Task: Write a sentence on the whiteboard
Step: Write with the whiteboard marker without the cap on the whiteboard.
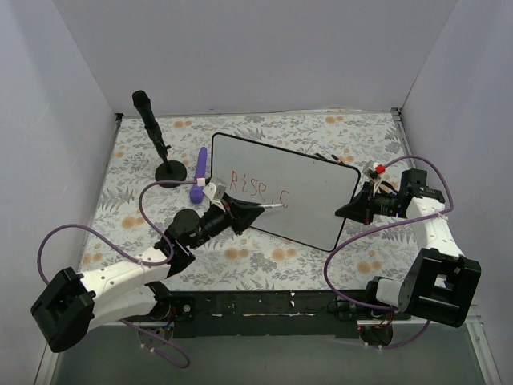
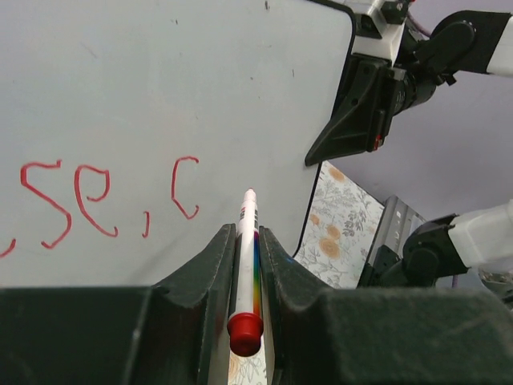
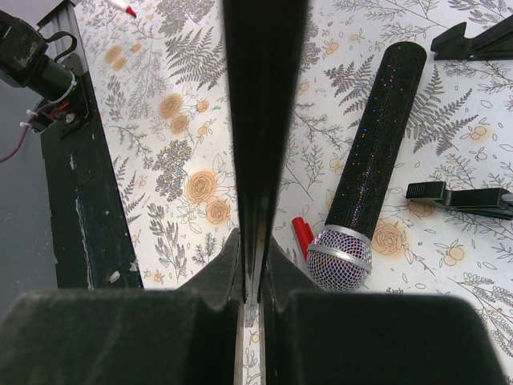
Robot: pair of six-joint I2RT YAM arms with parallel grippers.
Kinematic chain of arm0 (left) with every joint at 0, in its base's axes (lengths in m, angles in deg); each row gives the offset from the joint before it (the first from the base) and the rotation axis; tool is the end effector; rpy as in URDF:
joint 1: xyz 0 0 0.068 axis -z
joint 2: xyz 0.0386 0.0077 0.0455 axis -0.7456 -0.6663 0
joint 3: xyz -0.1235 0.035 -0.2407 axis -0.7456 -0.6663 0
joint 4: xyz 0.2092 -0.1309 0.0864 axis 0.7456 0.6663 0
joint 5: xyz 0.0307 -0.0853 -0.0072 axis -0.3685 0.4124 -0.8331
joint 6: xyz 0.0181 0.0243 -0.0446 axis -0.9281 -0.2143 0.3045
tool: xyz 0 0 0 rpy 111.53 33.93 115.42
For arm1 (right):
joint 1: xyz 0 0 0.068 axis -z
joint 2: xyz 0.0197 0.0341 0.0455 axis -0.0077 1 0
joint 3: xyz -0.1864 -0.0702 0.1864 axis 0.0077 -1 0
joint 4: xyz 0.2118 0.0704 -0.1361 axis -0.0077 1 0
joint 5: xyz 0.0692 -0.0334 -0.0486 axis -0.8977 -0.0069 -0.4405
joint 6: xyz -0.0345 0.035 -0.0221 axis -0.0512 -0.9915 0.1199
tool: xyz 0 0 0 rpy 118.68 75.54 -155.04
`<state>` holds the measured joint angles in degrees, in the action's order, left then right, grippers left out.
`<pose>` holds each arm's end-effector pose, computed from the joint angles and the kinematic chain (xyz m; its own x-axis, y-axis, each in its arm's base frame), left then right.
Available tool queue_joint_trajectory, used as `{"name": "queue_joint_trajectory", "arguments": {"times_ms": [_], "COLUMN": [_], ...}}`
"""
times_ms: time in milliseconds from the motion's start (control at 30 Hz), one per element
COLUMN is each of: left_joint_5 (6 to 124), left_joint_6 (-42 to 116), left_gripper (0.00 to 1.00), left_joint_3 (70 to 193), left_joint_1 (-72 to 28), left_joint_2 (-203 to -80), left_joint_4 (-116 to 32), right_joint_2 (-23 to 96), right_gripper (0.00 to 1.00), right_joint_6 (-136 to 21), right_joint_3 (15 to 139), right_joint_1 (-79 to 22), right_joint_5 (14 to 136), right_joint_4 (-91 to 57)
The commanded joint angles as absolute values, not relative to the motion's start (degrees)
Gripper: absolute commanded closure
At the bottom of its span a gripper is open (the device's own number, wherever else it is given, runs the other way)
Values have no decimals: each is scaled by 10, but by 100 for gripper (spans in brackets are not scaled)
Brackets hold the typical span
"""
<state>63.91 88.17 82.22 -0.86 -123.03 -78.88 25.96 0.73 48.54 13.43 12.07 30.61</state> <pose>0.1471 -0.1665 0.2546 -0.7029 -0.5418 -0.4609 0.4170 0.2110 -0.8841 0.2108 -0.0142 0.2370 -0.4108 -0.1771 -0.8944 -0.8560 0.4125 0.3115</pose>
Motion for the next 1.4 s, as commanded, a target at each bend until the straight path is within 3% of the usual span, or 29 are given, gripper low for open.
{"name": "queue_joint_trajectory", "arguments": {"times_ms": [0, 333, 700, 1367], "left_joint_5": [673, 691, 665, 628], "left_joint_6": [910, 917, 924, 881], "left_gripper": [100, 100, 100, 100], "left_joint_3": [791, 774, 787, 862], "left_joint_1": [-15, -15, -15, -15], "left_joint_2": [-1212, -1205, -1281, -1396], "left_joint_4": [-792, -796, -886, -880], "right_joint_2": [252, 251, 252, 253], "right_gripper": [99, 99, 99, 99], "right_joint_6": [27, 27, 27, 30], "right_joint_3": [492, 493, 492, 492], "right_joint_1": [129, 128, 128, 127], "right_joint_5": [145, 144, 144, 143], "right_joint_4": [295, 296, 296, 298]}}
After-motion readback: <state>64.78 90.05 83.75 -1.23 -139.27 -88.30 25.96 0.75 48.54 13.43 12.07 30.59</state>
